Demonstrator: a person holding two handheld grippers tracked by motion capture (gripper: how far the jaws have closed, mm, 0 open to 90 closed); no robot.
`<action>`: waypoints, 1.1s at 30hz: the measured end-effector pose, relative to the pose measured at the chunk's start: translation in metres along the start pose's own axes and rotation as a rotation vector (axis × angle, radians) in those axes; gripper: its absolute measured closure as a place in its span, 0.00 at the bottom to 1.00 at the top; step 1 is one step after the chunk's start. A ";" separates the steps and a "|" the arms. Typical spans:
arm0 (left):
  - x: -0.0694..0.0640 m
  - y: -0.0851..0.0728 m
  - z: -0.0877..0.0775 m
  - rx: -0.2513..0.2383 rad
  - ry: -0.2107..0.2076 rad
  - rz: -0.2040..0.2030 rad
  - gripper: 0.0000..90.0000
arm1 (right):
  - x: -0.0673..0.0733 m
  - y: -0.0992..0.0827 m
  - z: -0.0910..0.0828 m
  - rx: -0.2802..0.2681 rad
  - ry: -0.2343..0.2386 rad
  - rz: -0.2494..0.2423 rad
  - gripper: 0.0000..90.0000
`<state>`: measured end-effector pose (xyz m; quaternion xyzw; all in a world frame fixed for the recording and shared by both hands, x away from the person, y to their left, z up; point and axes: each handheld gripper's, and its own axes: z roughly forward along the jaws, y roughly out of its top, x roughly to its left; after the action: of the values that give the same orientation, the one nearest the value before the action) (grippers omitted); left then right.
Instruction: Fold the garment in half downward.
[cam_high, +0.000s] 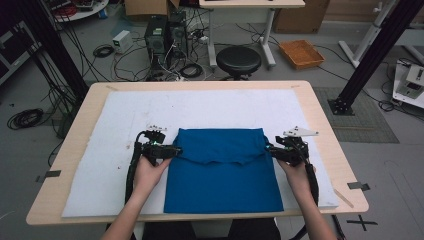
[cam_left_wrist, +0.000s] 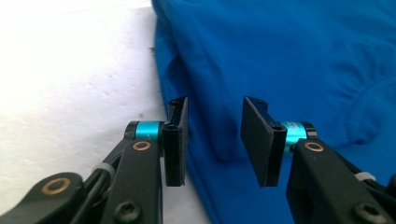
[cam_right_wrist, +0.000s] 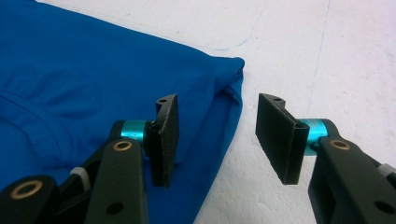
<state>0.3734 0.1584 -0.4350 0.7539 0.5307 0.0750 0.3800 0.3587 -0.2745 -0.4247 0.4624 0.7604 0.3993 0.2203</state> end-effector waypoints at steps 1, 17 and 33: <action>-0.001 0.000 0.000 -0.003 0.005 0.003 0.69 | 0.000 0.000 0.000 0.001 -0.001 0.004 0.55; -0.010 0.000 -0.001 0.031 0.018 0.032 0.83 | 0.002 -0.003 -0.002 -0.007 0.010 0.014 0.58; -0.013 -0.001 -0.003 -0.005 0.018 0.086 0.97 | 0.004 -0.008 0.016 0.113 0.084 0.124 0.77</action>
<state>0.3657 0.1493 -0.4295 0.7744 0.5010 0.0994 0.3734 0.3642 -0.2661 -0.4404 0.5033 0.7601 0.3878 0.1365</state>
